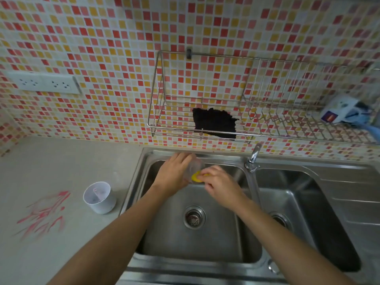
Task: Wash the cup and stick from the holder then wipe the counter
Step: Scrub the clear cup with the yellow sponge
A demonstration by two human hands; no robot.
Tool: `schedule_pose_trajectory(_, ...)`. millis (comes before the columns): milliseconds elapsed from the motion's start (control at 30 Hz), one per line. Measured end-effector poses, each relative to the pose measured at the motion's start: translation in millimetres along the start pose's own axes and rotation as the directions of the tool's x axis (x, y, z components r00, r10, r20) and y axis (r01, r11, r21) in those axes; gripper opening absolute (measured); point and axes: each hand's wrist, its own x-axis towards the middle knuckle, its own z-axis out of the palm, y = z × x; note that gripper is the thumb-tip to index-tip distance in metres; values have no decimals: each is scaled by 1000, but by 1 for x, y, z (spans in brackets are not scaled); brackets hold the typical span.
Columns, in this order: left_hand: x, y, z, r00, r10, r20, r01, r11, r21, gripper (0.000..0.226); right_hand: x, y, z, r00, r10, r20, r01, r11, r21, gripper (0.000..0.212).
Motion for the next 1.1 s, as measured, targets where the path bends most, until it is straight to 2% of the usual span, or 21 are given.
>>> schedule_pose_trajectory(33, 1, 0, -1, 1000, -7, -2, 7, 1000, -8, 71, -2, -5, 1, 997, 81, 4, -81, 987, 137, 37)
schedule_pose_trajectory(100, 2, 0, -2, 1000, -14, -2, 14, 1000, -12, 70, -4, -8, 5, 971, 230, 70, -238, 885, 399, 37)
schedule_pose_trajectory(133, 3, 0, -2, 1000, -13, 6, 13, 1000, -6, 72, -5, -6, 5, 967, 239, 93, -255, 862, 439, 38)
schedule_pose_trajectory(167, 3, -1, -2, 1000, -8, 17, 8, 1000, 0, 73, -5, -1, 4, 977, 192, 97, -215, 895, 391, 38)
schedule_pose_trajectory(233, 5, 0, 0, 998, 3, 55, -4, 1000, 12, 75, -3, 14, 0, 996, 10, 87, -21, 992, 128, 36)
schedule_pose_trajectory(300, 8, 2, 0, 996, 7, 85, -8, 1000, 6, 76, 2, 27, -3, 985, -145, 91, 157, 978, -141, 38)
schedule_pose_trajectory(333, 10, 2, -1, 996, 6, 93, -5, 1000, -11, 75, 3, 30, -4, 979, -177, 99, 195, 957, -214, 39)
schedule_pose_trajectory(433, 16, 1, -2, 991, -9, 134, 22, 995, -96, 74, 0, 35, -7, 972, -227, 64, 235, 941, -244, 37)
schedule_pose_trajectory(500, 18, 1, -1, 989, 17, 149, 8, 986, -168, 74, -4, 38, -8, 965, -261, 10, 254, 931, -262, 26)
schedule_pose_trajectory(600, 20, 6, -2, 993, 46, 106, -17, 965, -262, 80, -5, 39, -12, 955, -283, -83, 250, 927, -280, 20)
schedule_pose_trajectory(700, 19, 8, -1, 999, -3, 35, 15, 945, -328, 93, -3, 37, -15, 934, -315, -171, 260, 923, -283, 20)
schedule_pose_trajectory(767, 17, 9, 4, 997, -55, -48, 36, 940, -340, 96, -3, 36, -14, 937, -305, -170, 259, 934, -245, 19)
schedule_pose_trajectory(833, 16, 9, 6, 991, -88, -103, 51, 948, -315, 91, 1, 31, -13, 966, -215, -143, 196, 971, -136, 23)
schedule_pose_trajectory(900, 16, 6, 6, 992, -76, -104, 47, 965, -258, 88, 5, 23, -13, 999, -21, -26, 25, 989, 145, 27)
schedule_pose_trajectory(967, 16, 2, 6, 994, -45, -95, 33, 992, -124, 86, 9, 14, -15, 987, 122, 100, -151, 913, 378, 28)
schedule_pose_trajectory(1000, 15, 2, 2, 996, -43, -84, 36, 997, -72, 83, 11, 14, -15, 981, 144, 127, -185, 880, 438, 27)
schedule_pose_trajectory(1067, 13, 4, -5, 999, -33, -42, 30, 997, -65, 78, 11, 17, -17, 984, 122, 132, -169, 880, 443, 26)
schedule_pose_trajectory(1100, 14, 4, -9, 1000, -9, -16, 8, 996, -83, 76, 11, 20, -20, 990, 58, 127, -102, 923, 371, 28)
